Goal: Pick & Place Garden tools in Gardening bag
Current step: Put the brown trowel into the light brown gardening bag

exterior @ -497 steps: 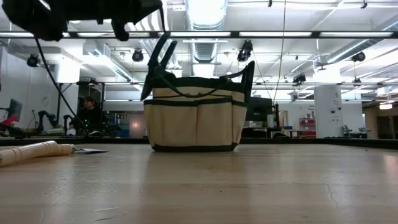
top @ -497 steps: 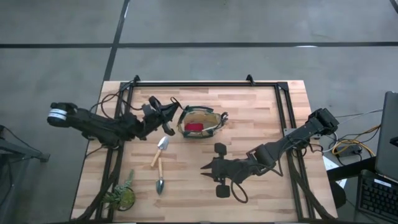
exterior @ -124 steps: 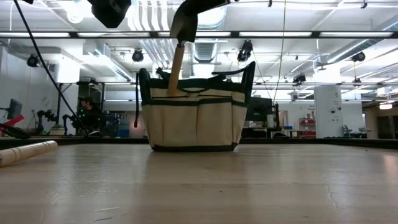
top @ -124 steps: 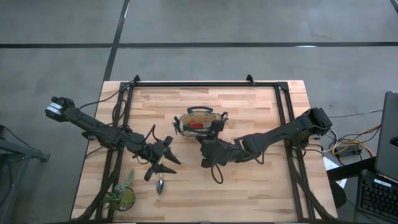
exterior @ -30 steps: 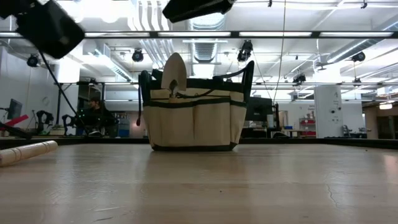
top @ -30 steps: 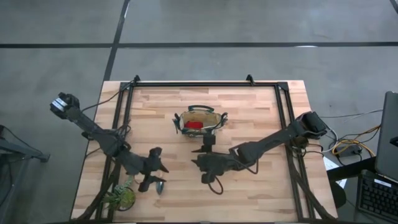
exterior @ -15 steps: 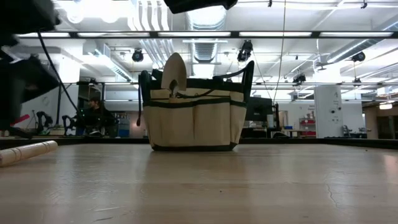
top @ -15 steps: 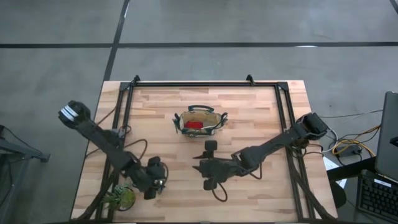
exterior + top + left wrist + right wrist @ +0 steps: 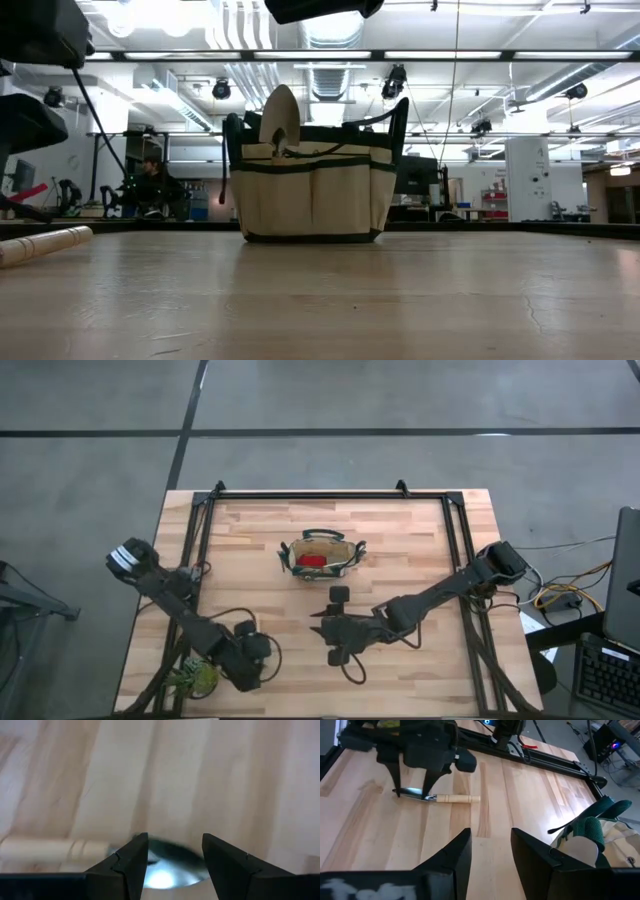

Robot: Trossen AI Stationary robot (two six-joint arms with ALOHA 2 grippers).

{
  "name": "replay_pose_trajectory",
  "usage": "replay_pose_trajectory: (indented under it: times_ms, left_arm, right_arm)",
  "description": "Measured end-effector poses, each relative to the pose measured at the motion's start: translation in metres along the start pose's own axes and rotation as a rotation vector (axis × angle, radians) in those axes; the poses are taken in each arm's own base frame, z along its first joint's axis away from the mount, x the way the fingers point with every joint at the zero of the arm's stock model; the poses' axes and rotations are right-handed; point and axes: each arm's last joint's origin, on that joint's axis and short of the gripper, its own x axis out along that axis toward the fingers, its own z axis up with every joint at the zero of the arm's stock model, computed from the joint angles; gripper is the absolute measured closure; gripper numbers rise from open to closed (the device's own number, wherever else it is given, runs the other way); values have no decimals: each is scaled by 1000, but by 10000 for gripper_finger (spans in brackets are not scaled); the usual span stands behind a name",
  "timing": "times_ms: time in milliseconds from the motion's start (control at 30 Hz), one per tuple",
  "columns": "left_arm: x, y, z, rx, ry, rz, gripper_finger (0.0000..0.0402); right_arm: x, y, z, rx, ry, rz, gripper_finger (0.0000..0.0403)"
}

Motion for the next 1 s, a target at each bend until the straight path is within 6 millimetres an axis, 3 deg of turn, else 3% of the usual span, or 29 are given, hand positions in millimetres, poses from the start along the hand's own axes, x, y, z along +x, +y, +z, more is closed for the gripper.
replay_pose_trajectory:
  times_ms: [333,633,1000]
  left_arm:
    - [6,-17,10,-91,9,56,211]
    - [24,-9,2,-119,85,175,211]
    - [13,-11,4,-47,108,115,211]
  right_arm:
    - [0,0,-1,0,1,2,271]
    - [0,1,-1,-1,0,4,285]
    - [0,1,-1,-4,-1,4,302]
